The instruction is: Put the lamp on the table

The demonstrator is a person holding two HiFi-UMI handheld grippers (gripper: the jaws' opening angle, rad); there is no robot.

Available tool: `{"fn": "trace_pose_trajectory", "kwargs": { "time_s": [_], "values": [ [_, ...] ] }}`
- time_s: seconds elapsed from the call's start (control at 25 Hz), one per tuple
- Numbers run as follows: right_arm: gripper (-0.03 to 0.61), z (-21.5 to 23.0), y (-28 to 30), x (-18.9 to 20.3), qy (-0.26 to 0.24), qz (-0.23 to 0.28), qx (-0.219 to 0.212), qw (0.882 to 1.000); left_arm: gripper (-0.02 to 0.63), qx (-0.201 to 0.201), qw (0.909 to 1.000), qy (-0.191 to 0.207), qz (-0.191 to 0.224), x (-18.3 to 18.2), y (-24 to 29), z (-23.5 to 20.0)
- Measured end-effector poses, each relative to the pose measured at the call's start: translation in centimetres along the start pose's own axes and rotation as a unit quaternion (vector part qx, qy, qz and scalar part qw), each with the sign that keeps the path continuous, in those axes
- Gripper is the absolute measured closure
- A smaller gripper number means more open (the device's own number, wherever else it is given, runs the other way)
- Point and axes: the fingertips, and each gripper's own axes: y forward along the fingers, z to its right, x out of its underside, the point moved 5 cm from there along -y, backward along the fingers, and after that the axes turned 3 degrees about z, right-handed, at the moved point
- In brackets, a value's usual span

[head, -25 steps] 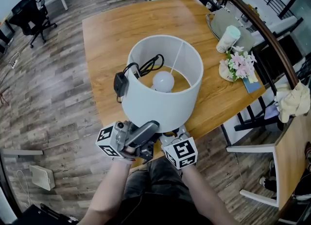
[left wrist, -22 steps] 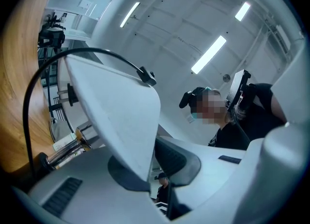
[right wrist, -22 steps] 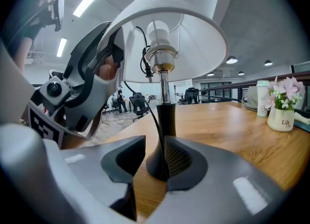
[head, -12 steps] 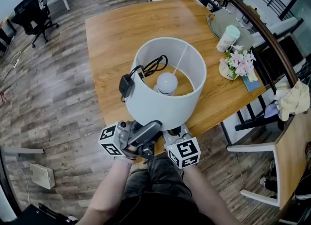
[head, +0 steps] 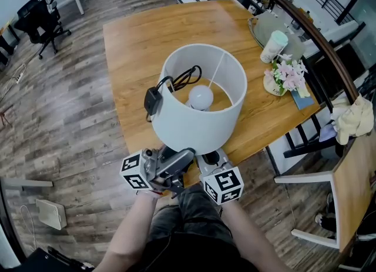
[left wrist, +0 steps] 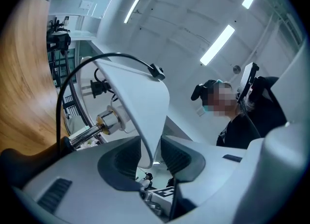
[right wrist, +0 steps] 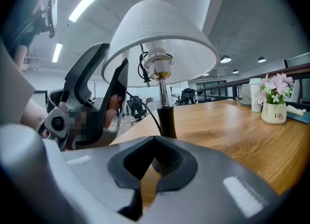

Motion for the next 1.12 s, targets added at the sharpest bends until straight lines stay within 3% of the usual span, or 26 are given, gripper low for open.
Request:
{"fn": "trace_pose_trajectory", "kwargs": {
  "time_s": [0.36, 0.84, 1.0, 1.12],
  "values": [
    [0.570, -0.3, -0.7, 0.3, 0.000, 0.001, 0.002, 1.000, 0.503, -0.029, 0.9988, -0.001, -0.040, 1.9, -0.8, -0.6],
    [0.571, -1.2, -1.7, 0.1, -0.003, 0.008, 0.004, 1.000, 0.505, -0.110, 0.9898, 0.009, -0.090, 3.8, -2.5, -0.9],
    [0.571, -1.6, -2.2, 0.0, -0.004, 0.013, 0.004, 1.000, 0.535, -0.147, 0.9809, 0.044, -0.119, 4.2, -3.0, -0.8],
    [0.571, -1.9, -2.6, -0.1, -0.005, 0.017, 0.006, 1.000, 0.603, -0.189, 0.9656, 0.095, -0.151, 4.4, -3.4, -0.7]
  ]
}}
